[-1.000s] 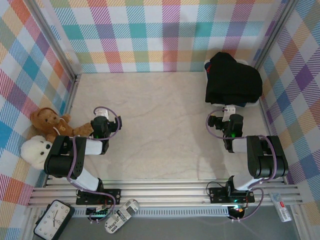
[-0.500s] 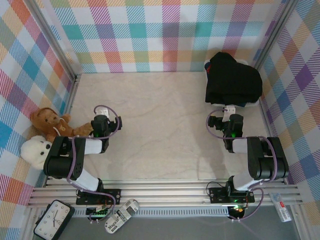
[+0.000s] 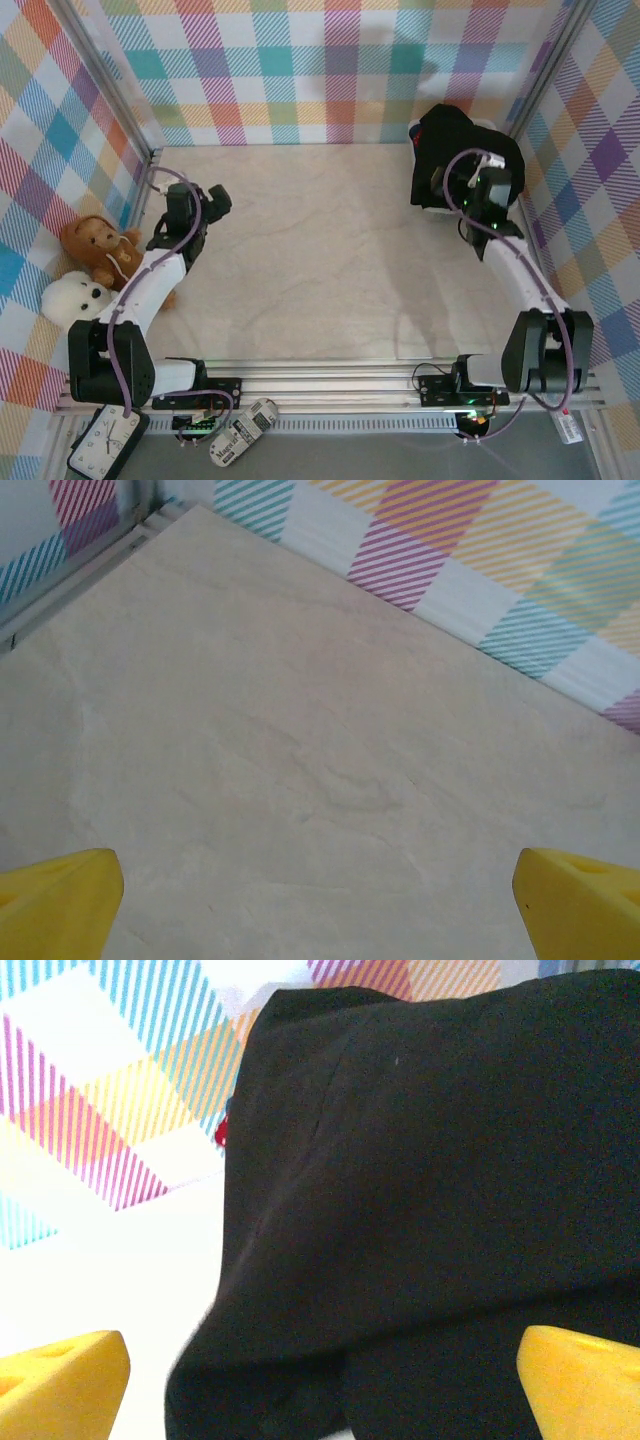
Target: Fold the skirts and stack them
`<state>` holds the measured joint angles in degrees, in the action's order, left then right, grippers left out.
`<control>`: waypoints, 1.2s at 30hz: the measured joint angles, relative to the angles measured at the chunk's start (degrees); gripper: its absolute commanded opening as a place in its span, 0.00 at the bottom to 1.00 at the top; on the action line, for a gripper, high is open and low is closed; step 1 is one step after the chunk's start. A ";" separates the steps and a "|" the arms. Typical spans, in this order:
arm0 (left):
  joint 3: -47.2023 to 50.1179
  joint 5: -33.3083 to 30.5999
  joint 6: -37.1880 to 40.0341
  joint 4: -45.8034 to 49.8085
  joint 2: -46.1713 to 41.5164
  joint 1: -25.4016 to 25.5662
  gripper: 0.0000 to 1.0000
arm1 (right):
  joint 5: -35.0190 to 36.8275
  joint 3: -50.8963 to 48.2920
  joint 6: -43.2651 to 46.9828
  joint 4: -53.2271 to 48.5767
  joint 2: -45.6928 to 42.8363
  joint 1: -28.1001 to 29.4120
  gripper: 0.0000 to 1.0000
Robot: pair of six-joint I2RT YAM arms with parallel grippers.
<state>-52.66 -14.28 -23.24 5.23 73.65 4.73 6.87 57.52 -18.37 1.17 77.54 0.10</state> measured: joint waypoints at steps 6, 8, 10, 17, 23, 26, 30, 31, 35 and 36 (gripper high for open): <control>-4.55 0.20 -8.63 12.55 0.00 0.00 1.00 | 2.69 22.82 -0.92 -19.32 16.13 0.00 0.99; -4.55 0.61 -10.08 15.41 0.00 0.00 1.00 | 4.74 28.89 -0.83 -24.39 21.40 0.00 0.99; -4.55 0.76 -11.02 17.42 -0.02 0.00 1.00 | 6.60 34.05 -0.33 -29.97 26.14 0.00 0.97; -4.55 1.36 -11.91 21.05 -0.83 -0.02 1.00 | 8.52 42.56 1.81 -40.61 33.66 0.33 0.26; -4.52 3.80 -11.93 21.66 -2.23 -0.02 1.00 | 8.59 43.34 2.12 -42.93 31.56 3.67 0.00; -4.52 5.38 -11.98 21.66 -2.75 -0.02 1.00 | 6.99 42.95 1.22 -43.10 28.41 6.43 0.00; -4.52 7.06 -12.17 21.75 -2.99 -0.02 1.00 | 3.41 40.74 -0.24 -41.22 23.21 11.30 0.00; -4.52 7.45 -12.33 21.81 -3.13 -0.02 1.00 | 2.29 40.00 -0.92 -40.04 22.05 13.03 0.00; -4.57 9.29 -12.83 21.86 -4.22 -0.02 1.00 | -1.55 35.82 -4.46 -34.34 19.74 20.04 0.00; -4.61 9.97 -12.98 21.86 -4.50 -0.02 1.00 | -2.16 34.91 -5.35 -32.98 19.80 21.81 0.00</control>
<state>-57.28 -4.32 -36.23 27.09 69.14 4.71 4.71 92.42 -23.73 -31.81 97.34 21.91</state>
